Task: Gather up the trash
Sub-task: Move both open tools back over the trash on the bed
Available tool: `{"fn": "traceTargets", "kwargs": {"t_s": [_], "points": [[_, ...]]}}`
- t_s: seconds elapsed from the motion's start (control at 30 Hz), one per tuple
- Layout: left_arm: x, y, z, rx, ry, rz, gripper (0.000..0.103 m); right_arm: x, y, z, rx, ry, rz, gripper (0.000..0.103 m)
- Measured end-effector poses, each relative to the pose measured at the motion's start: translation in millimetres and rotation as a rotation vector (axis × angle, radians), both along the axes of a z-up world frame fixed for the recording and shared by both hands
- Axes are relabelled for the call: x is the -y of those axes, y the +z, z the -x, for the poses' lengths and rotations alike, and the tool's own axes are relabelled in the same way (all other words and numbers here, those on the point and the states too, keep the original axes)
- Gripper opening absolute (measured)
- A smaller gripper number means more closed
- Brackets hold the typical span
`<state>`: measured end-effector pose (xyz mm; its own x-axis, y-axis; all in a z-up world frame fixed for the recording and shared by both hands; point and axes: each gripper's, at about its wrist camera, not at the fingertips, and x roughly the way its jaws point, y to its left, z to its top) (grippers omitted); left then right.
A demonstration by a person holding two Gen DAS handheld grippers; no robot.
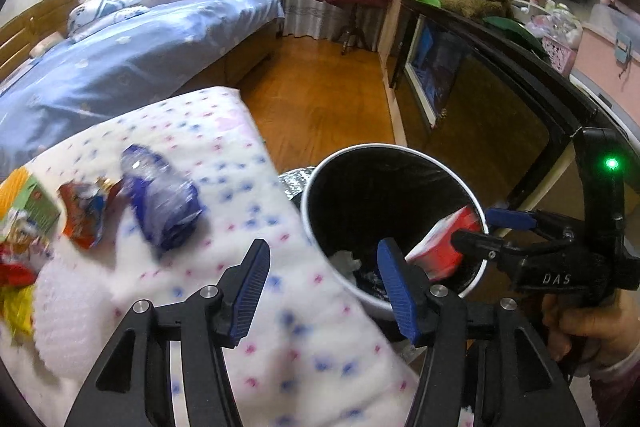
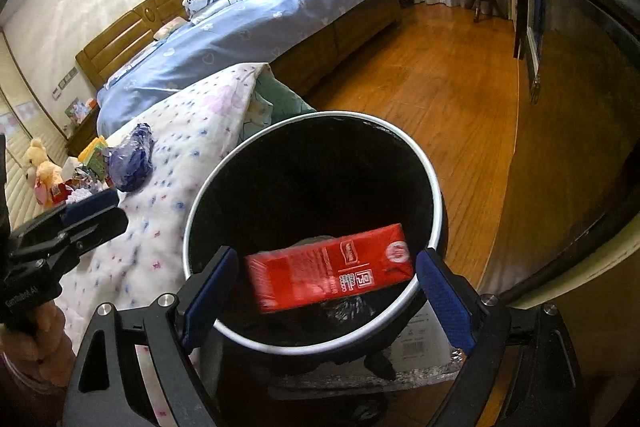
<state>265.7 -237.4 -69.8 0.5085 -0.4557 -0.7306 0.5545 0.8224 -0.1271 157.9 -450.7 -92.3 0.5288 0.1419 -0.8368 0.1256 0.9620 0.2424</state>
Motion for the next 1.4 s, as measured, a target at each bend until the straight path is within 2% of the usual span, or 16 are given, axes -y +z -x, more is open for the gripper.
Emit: {"fn": "traceTargets", "kwargs": {"t_s": [0.3, 0.57, 0.8, 1.13, 1.4], "points": [[-46.0, -0.8, 38.4, -0.009, 0.078, 0.021, 0.057, -21.3, 7.6, 5.9, 0.022, 0.006, -0.025, 0.092], [-94.9, 9.3, 71.0, -0.001, 0.166, 0.055, 0.057, -62.3, 15.2, 11.5, 0.048, 0.045, -0.072, 0.092], [-133.8, 13.7, 97.3, 0.020, 0.257, 0.048, 0.057, -100.0, 12.5, 14.1, 0.044, 0.096, -0.094, 0.092], [-192.1, 16.0, 117.5, 0.009, 0.401, 0.063, 0.057, -152.8, 10.9, 12.0, 0.044, 0.174, -0.137, 0.092], [-213.3, 19.8, 106.3, -0.009, 0.476, 0.075, 0.057, -185.3, 8.2, 1.5, 0.052, 0.220, -0.147, 0.092]]}}
